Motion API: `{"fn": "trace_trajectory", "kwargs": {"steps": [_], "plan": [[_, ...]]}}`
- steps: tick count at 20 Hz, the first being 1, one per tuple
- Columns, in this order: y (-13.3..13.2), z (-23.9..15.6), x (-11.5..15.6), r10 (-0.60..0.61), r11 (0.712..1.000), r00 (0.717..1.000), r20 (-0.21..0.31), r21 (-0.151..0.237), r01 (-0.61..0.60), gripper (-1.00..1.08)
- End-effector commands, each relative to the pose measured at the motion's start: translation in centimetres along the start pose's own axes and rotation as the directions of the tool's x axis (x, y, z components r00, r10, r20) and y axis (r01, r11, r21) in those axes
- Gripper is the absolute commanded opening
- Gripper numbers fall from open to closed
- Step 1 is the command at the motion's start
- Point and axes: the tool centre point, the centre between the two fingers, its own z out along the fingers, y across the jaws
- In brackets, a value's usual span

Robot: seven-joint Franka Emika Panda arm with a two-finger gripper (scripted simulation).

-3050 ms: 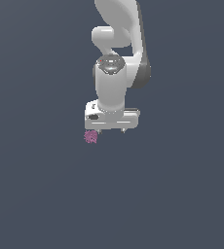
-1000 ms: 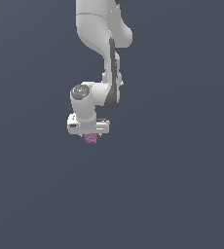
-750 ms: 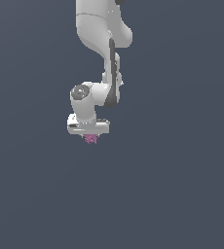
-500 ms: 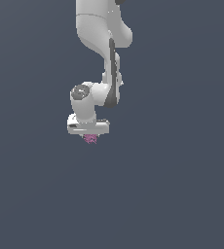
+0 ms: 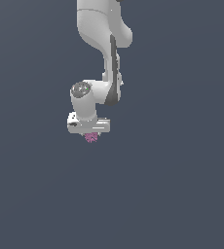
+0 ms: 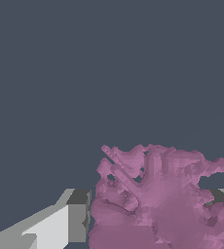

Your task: Pick up the object and move it to a goal position.

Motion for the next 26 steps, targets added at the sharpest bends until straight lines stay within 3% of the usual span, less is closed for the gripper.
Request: {"fn": "trace_trajectory", "kwargs": {"steps": [1,10,26], "plan": [[-0.3,-1.0,0.1,0.0,1.0,1.0,-0.001,0.0,0.0,-1.0],[-2.5,-7.6,0.6,0.0,1.0,1.0,0.0,-0.001,0.0,-1.0],[-8.0,-24.6,2.1,0.0,1.0,1.0,0.0,-0.002,0.0,-1.0]]}}
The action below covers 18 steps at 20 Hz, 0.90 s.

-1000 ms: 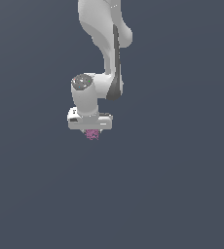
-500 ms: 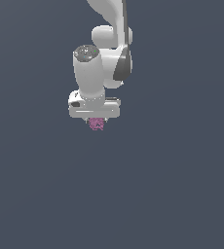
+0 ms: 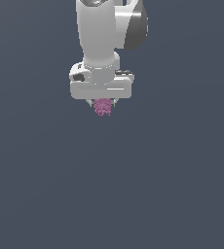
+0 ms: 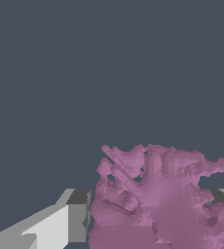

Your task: Pick up the object and move it to a goal position.

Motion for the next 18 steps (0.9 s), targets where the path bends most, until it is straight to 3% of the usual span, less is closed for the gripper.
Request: {"fn": "trace_trajectory", "kwargs": {"steps": [1,11,18], "plan": [[-0.9,-2.6,0.2,0.0,1.0,1.0,0.002,0.0,0.0,-1.0],[-4.0,-12.5,1.4,0.0,1.0,1.0,0.002,0.001,0.0,-1.0],[-5.6,-17.3,2.2,0.0,1.0,1.0,0.002,0.002,0.0,-1.0]]}}
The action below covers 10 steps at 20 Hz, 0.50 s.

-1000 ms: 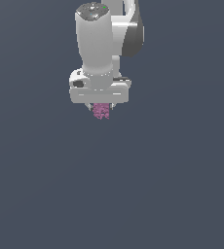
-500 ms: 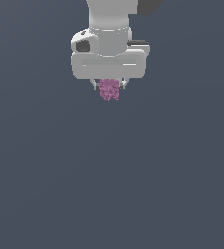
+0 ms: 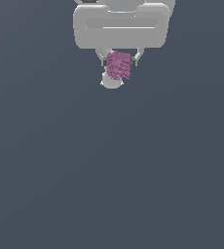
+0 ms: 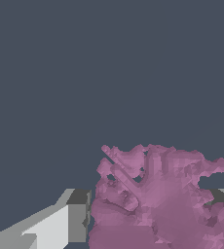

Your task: Pick up the object and move it to a goal position.

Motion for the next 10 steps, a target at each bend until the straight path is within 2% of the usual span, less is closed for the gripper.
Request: {"fn": "trace_trajectory", "kwargs": {"steps": [1,10], "plan": [[-0.4,-1.4,0.2,0.0,1.0,1.0,0.001,0.0,0.0,-1.0],[-1.2,-3.9,0.7,0.0,1.0,1.0,0.001,0.0,0.0,-1.0]]}}
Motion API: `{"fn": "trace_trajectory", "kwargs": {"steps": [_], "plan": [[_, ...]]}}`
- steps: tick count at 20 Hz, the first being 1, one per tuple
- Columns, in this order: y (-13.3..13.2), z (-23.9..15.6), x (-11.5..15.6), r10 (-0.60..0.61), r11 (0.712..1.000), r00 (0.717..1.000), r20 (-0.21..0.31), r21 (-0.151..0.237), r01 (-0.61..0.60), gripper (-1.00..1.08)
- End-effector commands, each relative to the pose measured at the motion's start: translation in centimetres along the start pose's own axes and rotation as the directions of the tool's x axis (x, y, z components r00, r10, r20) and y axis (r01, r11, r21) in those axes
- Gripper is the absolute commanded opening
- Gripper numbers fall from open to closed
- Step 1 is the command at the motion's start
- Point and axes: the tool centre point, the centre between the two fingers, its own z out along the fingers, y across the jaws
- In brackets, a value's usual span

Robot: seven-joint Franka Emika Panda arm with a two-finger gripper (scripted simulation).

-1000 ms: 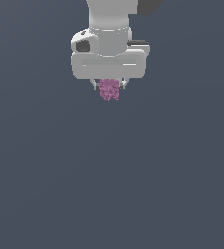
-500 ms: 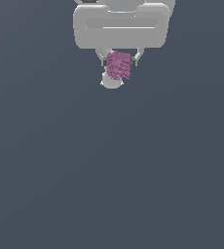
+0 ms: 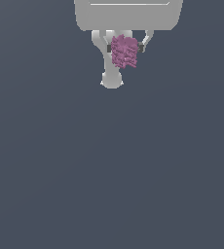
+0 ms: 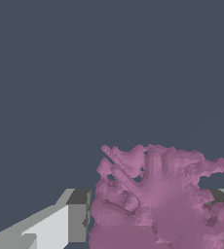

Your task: Pick up the object and move it to a goal position.

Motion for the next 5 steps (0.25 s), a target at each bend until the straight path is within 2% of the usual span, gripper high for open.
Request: {"fn": "trace_trajectory", "kwargs": {"steps": [1,5], "plan": [[-0.11,-0.38,0.1,0.0,1.0,1.0,0.001,0.0,0.0,-1.0],[-0.14,-0.49,0.16,0.0,1.0,1.0,0.001,0.0,0.0,-1.0]]}}
